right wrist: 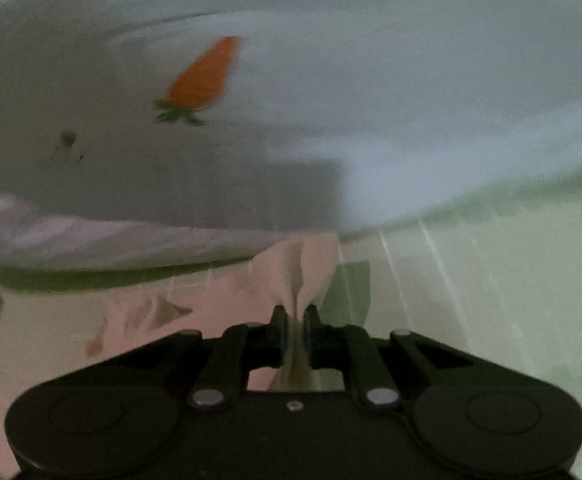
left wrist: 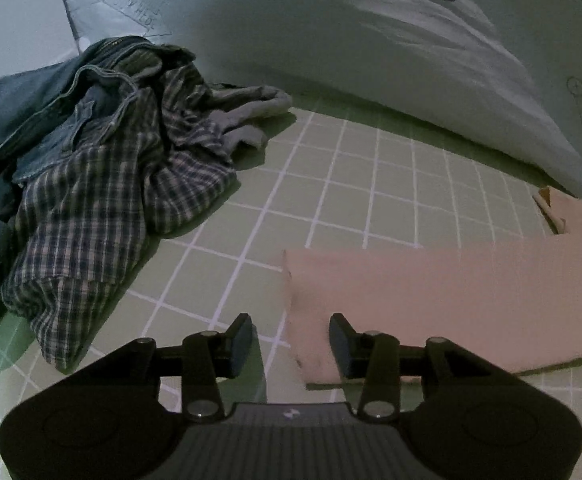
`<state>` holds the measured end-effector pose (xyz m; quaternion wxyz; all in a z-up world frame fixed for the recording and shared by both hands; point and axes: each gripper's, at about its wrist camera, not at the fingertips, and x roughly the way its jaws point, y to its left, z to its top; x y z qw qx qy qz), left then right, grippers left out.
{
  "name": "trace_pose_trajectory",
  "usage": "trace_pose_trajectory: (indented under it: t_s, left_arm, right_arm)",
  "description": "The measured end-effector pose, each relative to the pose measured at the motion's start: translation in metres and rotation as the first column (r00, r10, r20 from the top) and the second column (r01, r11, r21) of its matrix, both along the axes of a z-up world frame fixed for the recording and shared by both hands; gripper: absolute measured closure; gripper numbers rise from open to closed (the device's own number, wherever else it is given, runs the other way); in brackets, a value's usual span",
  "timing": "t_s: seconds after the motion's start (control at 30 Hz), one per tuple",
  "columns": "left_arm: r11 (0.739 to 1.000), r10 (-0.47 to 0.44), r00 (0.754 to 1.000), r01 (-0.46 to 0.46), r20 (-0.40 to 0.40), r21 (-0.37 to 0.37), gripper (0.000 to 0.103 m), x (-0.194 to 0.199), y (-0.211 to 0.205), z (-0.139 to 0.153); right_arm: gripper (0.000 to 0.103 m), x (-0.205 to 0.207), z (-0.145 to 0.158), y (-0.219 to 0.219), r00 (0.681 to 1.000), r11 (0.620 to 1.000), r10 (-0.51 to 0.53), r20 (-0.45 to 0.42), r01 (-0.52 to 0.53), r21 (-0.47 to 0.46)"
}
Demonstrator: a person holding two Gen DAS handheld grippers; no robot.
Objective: Fold clothes
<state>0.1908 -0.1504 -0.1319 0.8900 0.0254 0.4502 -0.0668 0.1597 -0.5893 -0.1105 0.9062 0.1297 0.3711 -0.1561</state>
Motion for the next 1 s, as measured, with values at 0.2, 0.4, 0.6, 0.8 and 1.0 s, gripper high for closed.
trace_pose_trajectory:
  t_s: [0.2, 0.4, 0.6, 0.8, 1.0]
  left_arm:
    - [1.000, 0.003, 1.000, -0.003, -0.002, -0.009, 0.051, 0.001, -0.001, -0.002]
    - [0.999, -0.029, 0.999, 0.028, -0.016, -0.022, 0.040, 0.002, -0.011, -0.002]
    - [0.994, -0.076, 0.996, 0.072, -0.050, -0.082, 0.097, 0.009, -0.019, 0.002]
    - [0.965, -0.203, 0.978, 0.207, 0.044, -0.159, 0.099, 0.000, -0.056, 0.035]
    - [0.839, -0.468, 0.876, 0.481, 0.116, -0.254, 0.099, -0.049, -0.135, 0.069]
  right_arm:
    - [0.058, 0.007, -0.013, 0.012, 0.998, 0.989, 0.000, -0.066, -0.009, -0.146]
    - [0.034, -0.045, 0.006, 0.014, 0.996, 0.990, -0.092, -0.012, 0.090, -0.111]
    - [0.034, -0.104, 0.009, 0.021, 0.988, 0.979, -0.157, -0.011, 0.154, -0.132]
    - [0.037, -0.171, 0.005, 0.030, 0.972, 0.967, -0.233, -0.028, 0.229, -0.109]
    - [0.038, -0.203, 0.001, 0.038, 0.965, 0.964, -0.260, -0.025, 0.258, -0.065]
